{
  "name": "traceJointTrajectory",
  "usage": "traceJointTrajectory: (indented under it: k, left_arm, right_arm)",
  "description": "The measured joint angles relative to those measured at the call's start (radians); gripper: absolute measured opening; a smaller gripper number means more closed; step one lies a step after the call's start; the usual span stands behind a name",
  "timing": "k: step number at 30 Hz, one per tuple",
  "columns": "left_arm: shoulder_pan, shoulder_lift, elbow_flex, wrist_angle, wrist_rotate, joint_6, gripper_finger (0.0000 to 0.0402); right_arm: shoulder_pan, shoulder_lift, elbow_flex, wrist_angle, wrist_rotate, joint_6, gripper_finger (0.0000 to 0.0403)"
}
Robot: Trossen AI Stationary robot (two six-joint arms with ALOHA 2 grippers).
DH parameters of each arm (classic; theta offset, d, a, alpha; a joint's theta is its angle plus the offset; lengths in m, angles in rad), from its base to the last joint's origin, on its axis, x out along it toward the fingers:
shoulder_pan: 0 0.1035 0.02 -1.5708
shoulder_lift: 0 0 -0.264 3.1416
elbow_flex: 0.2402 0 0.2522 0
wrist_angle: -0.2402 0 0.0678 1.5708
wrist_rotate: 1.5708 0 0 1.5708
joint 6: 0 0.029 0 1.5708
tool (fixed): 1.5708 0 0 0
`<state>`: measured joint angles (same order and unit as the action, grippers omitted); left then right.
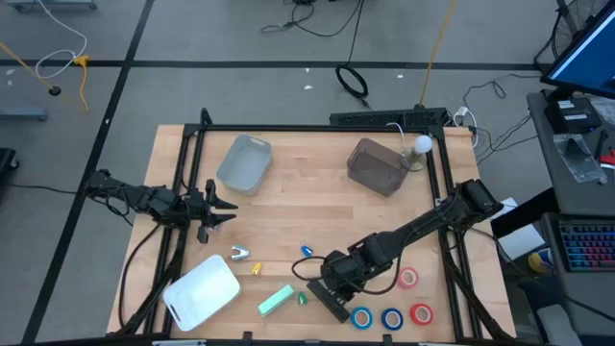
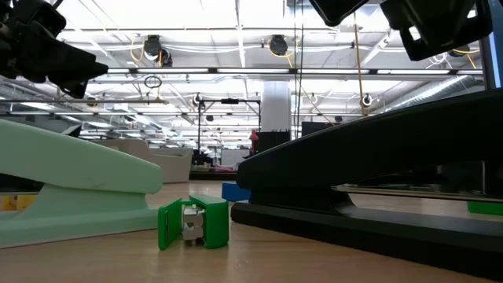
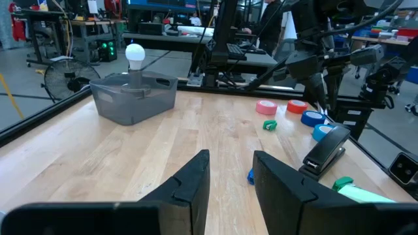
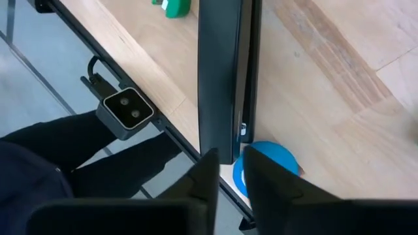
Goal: Pick and place Stapler, Stapler remover, tape
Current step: Put the big black stapler into the gray bin
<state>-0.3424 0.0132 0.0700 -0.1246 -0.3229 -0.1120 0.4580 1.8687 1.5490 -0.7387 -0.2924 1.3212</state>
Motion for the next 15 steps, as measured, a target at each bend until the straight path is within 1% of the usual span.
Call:
traceJointTrajectory:
  k: [8,11,15]
  left_arm:
    - [0.000,0.000,0.000,0.000,0.000,0.002,0.0118]
    - [0.000,0.000,0.000,0.000,0.000,0.002,0.0118]
    - [0.000,0.000,0.000,0.000,0.000,0.003,0.0118]
  right_arm:
    - [0.002,0.000,-0.001,0.008,0.001,-0.009,0.0166]
    - [0.002,0.000,-0.001,0.009,0.001,-0.015,0.0189]
    - [0.002,0.000,-0.001,0.031,0.002,-0.024,0.0205]
